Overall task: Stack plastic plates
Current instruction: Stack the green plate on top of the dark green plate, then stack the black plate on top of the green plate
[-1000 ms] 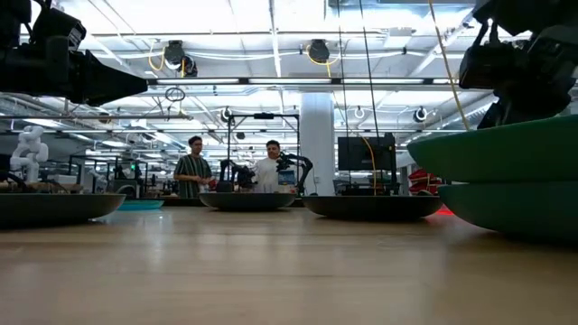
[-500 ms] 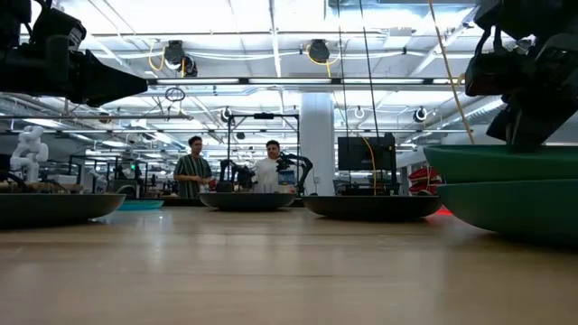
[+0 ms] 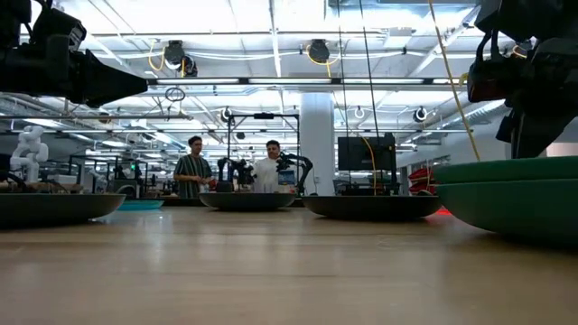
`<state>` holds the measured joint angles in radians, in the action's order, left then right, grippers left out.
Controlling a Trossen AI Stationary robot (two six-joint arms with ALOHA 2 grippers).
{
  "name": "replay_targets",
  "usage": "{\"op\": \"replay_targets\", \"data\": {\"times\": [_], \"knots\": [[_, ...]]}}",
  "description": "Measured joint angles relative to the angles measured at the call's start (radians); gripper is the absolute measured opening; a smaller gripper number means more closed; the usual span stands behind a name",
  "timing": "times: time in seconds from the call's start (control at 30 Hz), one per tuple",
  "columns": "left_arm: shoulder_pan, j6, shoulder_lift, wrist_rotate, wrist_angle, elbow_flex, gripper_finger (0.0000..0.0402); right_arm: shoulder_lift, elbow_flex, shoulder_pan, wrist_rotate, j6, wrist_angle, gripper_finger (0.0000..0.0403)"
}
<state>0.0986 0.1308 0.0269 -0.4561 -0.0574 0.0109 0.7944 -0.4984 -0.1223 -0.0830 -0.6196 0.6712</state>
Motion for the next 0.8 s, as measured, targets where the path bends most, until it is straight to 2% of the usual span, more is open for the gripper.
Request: {"op": "replay_targets", "data": {"times": [0.17, 0.3, 0.43, 0.67, 0.8], "knots": [[0.0, -0.002, 0.0, 0.0, 0.0, 0.0, 0.0147, -0.001, -0.001, 0.001, 0.0, -0.028, 0.0, 0.0136], [0.0, -0.003, 0.0, 0.0, 0.0, 0.0, 0.0147, -0.006, -0.001, 0.001, 0.002, -0.058, -0.006, 0.0157], [0.0, -0.01, 0.0, 0.0, -0.002, 0.0, 0.0147, -0.018, -0.001, 0.001, 0.013, -0.08, -0.055, 0.0158], [0.0, -0.009, 0.0, 0.0, -0.029, -0.002, 0.0147, -0.022, -0.001, 0.001, 0.139, -0.076, -0.27, 0.0145], [0.0, -0.009, 0.0, 0.0, -0.035, -0.002, 0.0147, -0.022, -0.002, 0.001, 0.216, -0.063, -0.315, 0.0139]]}}
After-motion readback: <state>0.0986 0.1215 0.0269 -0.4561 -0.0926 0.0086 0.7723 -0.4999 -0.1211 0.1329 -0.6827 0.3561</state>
